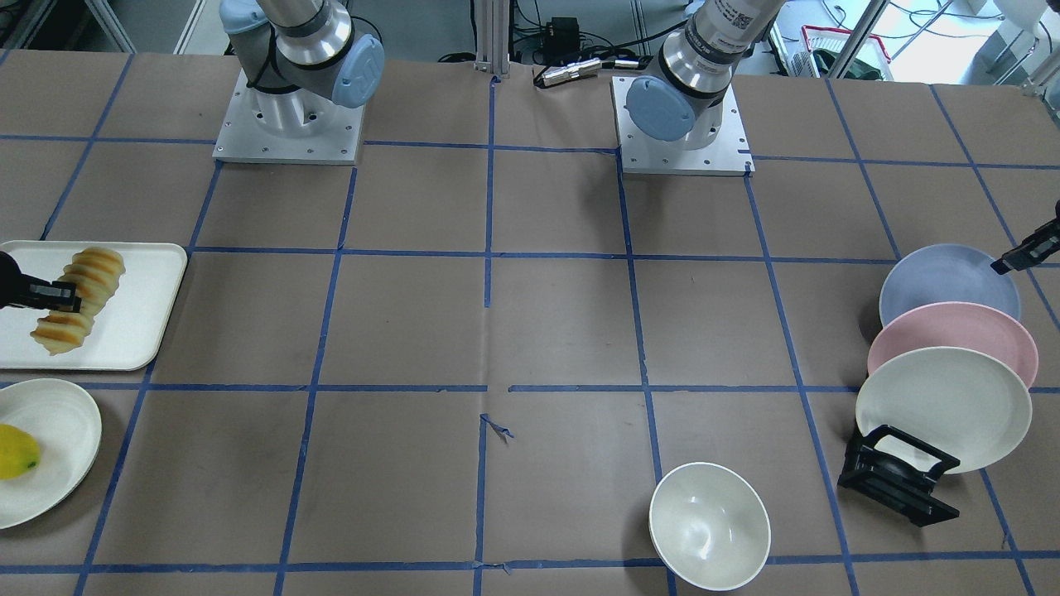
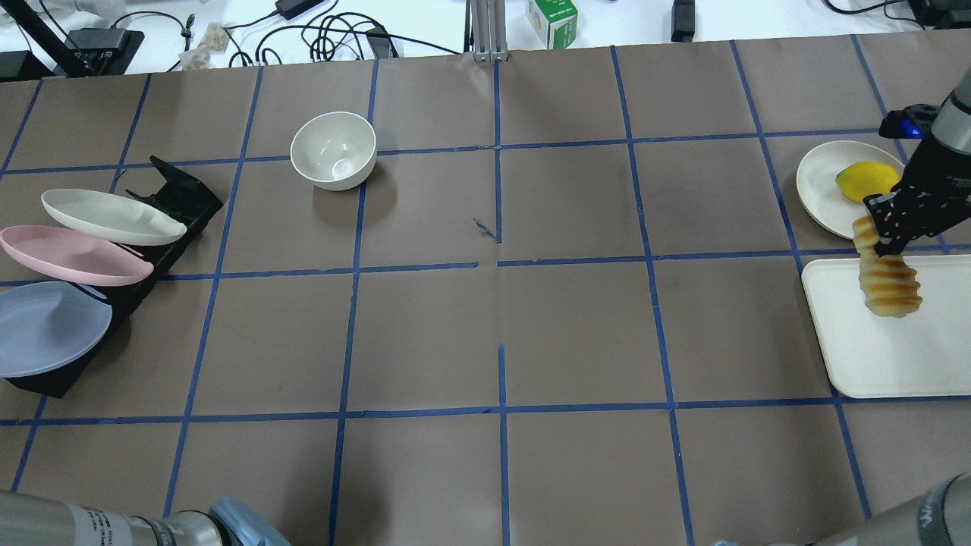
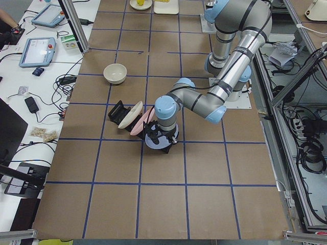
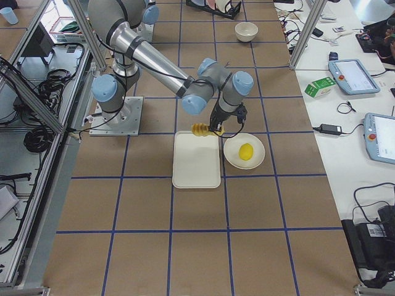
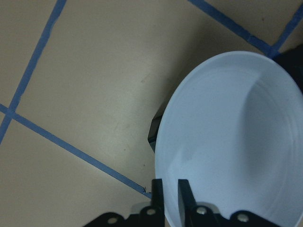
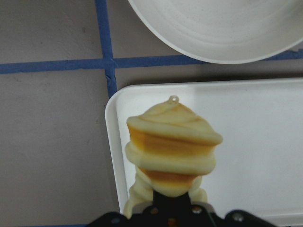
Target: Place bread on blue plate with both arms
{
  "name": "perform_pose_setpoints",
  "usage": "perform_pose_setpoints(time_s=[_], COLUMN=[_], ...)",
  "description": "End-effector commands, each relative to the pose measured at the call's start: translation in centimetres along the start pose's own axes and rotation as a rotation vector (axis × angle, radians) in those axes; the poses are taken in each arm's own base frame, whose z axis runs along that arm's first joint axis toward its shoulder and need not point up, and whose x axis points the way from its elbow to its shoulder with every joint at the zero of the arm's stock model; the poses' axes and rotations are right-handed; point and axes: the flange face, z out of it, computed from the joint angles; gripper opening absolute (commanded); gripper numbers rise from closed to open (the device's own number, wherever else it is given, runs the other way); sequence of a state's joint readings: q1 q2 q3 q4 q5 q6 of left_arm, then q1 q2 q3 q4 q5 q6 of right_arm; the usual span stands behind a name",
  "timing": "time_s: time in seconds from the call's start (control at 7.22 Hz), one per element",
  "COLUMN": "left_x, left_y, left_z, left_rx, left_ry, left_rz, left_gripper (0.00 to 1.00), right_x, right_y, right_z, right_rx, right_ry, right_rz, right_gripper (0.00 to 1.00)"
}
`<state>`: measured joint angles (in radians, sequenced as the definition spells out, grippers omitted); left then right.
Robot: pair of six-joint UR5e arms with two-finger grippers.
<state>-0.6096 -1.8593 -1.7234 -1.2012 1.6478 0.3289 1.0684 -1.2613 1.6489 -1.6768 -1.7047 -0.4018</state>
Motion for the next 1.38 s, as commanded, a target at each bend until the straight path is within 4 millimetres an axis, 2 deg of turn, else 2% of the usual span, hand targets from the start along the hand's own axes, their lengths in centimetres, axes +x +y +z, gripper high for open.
perform_pose_setpoints(time_s=[0.0, 0.14, 0.28, 0.42, 0.55, 0.83, 1.25], left_x=[1.7, 1.7, 1.8, 1.5, 1.5, 1.2, 1.1], left_y=[-0.2, 0.0, 0.1, 0.1, 0.3, 0.7, 0.5], left_z=[0.3, 0.0, -0.3, -0.9, -0.5, 0.6, 1.4], left_rx=[-0.007, -0.004, 0.003, 0.011, 0.000, -0.025, -0.033], left_ry=[0.005, -0.006, -0.006, -0.020, -0.022, -0.016, -0.012], left_rz=[-0.134, -0.153, -0.157, -0.156, -0.158, -0.167, -0.166], left_gripper=[0.40, 0.40, 0.40, 0.40, 0.40, 0.40, 0.40], right_x=[-0.2, -0.2, -1.1, -3.7, -6.1, -11.1, -16.3], right_y=[-0.1, 0.0, -0.1, 0.1, 0.8, 1.4, 2.9], right_z=[-1.7, -1.9, -2.1, -2.9, -4.0, -4.8, -6.0], right_rx=[-0.015, -0.013, -0.002, -0.001, 0.007, 0.008, 0.013], right_ry=[-0.008, -0.007, -0.019, -0.015, -0.008, -0.002, -0.063], right_rz=[0.019, 0.019, 0.011, 0.013, 0.062, 0.097, 0.103], right_gripper=[0.00, 0.00, 0.00, 0.00, 0.00, 0.00, 0.00])
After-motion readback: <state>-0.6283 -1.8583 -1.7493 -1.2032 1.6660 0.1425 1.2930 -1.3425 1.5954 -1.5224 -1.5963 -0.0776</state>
